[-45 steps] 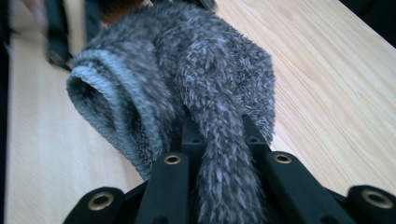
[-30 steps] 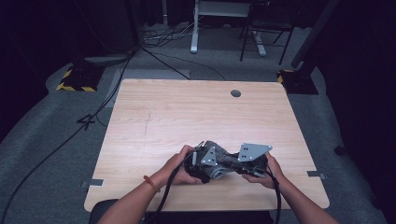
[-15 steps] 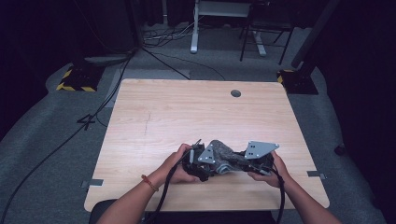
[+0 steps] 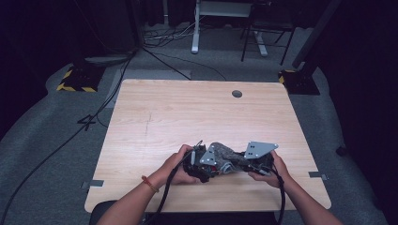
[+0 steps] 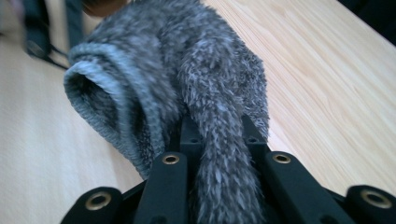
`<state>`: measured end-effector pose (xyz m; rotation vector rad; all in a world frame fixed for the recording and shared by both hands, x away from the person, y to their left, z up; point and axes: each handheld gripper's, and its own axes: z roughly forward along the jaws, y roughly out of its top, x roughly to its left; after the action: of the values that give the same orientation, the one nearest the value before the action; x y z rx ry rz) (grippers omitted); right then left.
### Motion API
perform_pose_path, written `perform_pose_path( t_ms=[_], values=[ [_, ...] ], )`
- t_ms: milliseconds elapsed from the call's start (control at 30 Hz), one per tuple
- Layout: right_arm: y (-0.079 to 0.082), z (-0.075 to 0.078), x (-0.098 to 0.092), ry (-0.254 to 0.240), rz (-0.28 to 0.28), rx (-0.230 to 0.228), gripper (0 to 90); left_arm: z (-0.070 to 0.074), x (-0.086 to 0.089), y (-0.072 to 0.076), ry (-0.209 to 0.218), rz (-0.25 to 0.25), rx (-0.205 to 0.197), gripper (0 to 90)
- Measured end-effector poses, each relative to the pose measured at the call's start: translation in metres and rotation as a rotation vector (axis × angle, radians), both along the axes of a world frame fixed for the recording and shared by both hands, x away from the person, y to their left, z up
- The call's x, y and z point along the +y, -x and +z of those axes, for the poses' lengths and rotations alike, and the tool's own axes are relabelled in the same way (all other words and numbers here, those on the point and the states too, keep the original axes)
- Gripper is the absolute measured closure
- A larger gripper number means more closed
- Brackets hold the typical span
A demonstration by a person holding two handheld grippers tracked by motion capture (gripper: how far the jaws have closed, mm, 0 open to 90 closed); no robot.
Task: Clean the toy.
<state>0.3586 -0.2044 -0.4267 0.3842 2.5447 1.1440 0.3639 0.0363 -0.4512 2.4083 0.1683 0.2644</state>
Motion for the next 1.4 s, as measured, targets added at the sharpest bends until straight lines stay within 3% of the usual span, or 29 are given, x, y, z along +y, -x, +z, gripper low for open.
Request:
perform_pose_path(
  t_ms=[133,333,500,667,867,933,1067,1200,1400],
  values=[
    [-0.001,-0.001,-0.011,-0.006,-0.027,0.012,77.6,0.004,0.003,-0.001,0.038,-0.001,0.005,33.7],
    [0.009,0.012,-0.001,-0.054,0.015,-0.012,77.4,0.002,-0.002,-0.001,0.026,-0.009,0.012,33.7],
    [0.018,0.016,0.018,-0.041,0.048,-0.053,77.1,0.001,-0.004,0.0,0.011,-0.011,0.015,33.7],
    [0.011,0.012,0.011,-0.013,0.02,-0.052,77.3,0.001,-0.002,0.001,0.026,-0.004,-0.006,33.7],
    [0.002,0.003,-0.012,-0.01,-0.048,0.001,77.4,0.008,0.003,0.0,0.077,0.001,-0.003,33.7],
    [0.001,0.002,-0.015,0.004,-0.055,0.0,77.4,0.01,0.005,0.0,0.095,0.008,-0.002,33.7],
    [-0.007,-0.002,-0.02,-0.025,-0.057,0.042,77.3,0.013,0.008,0.0,0.119,0.011,-0.005,33.7],
    [-0.007,-0.006,-0.02,-0.078,-0.024,0.093,77.1,0.014,0.006,0.002,0.133,0.002,-0.006,33.7],
    [0.0,-0.007,-0.011,-0.111,0.025,0.108,77.1,0.013,0.001,0.002,0.13,-0.006,-0.009,33.5]
  ],
)
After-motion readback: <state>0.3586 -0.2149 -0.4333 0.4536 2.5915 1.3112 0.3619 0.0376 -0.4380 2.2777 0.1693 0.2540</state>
